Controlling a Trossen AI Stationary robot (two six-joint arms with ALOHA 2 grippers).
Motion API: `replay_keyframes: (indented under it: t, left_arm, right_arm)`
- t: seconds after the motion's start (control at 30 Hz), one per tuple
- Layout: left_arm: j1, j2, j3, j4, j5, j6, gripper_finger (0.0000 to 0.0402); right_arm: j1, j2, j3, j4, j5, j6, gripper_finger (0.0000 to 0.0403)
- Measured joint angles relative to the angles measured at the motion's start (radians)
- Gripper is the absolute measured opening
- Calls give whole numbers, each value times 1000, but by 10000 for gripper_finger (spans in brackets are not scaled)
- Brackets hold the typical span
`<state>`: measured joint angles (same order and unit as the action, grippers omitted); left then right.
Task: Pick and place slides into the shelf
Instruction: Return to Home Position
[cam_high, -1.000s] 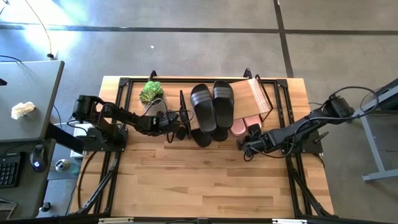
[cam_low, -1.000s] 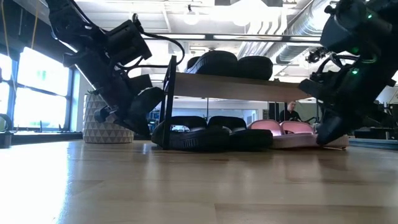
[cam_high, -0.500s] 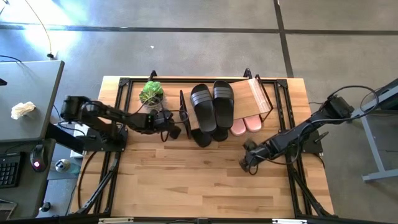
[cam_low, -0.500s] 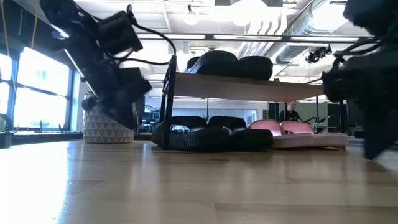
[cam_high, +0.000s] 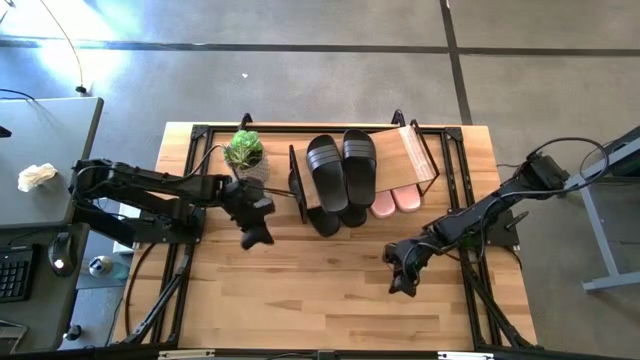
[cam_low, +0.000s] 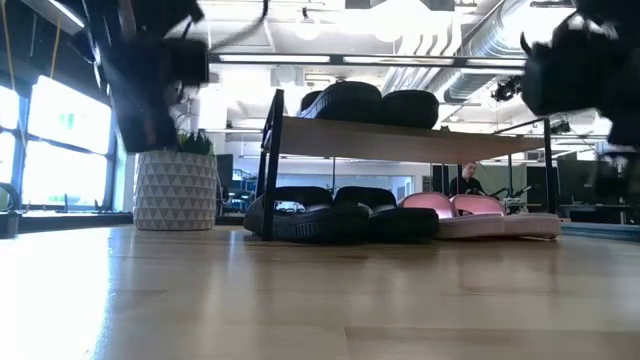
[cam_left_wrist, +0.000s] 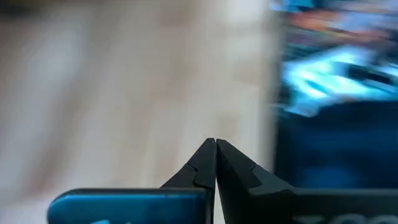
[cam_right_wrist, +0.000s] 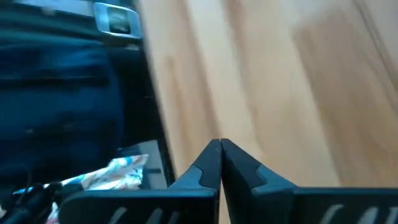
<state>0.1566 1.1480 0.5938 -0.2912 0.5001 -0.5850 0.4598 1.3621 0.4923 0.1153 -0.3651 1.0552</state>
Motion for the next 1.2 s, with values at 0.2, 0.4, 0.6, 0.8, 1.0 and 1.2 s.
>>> replay_keyframes:
  t: [0.2, 0.4, 0.6, 0.8, 1.0, 1.2]
  left_arm:
    - [0, 7, 1, 454, 281, -88, 0]
    - [24, 7, 109, 889, 164, -52, 0]
    - [126, 6, 437, 811, 169, 142, 0]
    - [268, 7, 824, 332, 135, 379, 0]
    - [408, -20, 991, 89, 87, 485, 0]
    - [571, -111, 899, 49, 117, 474, 0]
  right_arm:
    - [-106, 0, 120, 67, -10, -235, 0]
    - [-302, 0, 420, 19, -28, -617, 0]
    - [-468, 0, 910, -360, -72, -960, 0]
    - [-531, -1, 1349, -676, 83, -1217, 0]
    - [-549, -15, 1602, -860, 87, -1239, 0]
    - [-552, -110, 1601, -911, 172, -1241, 0]
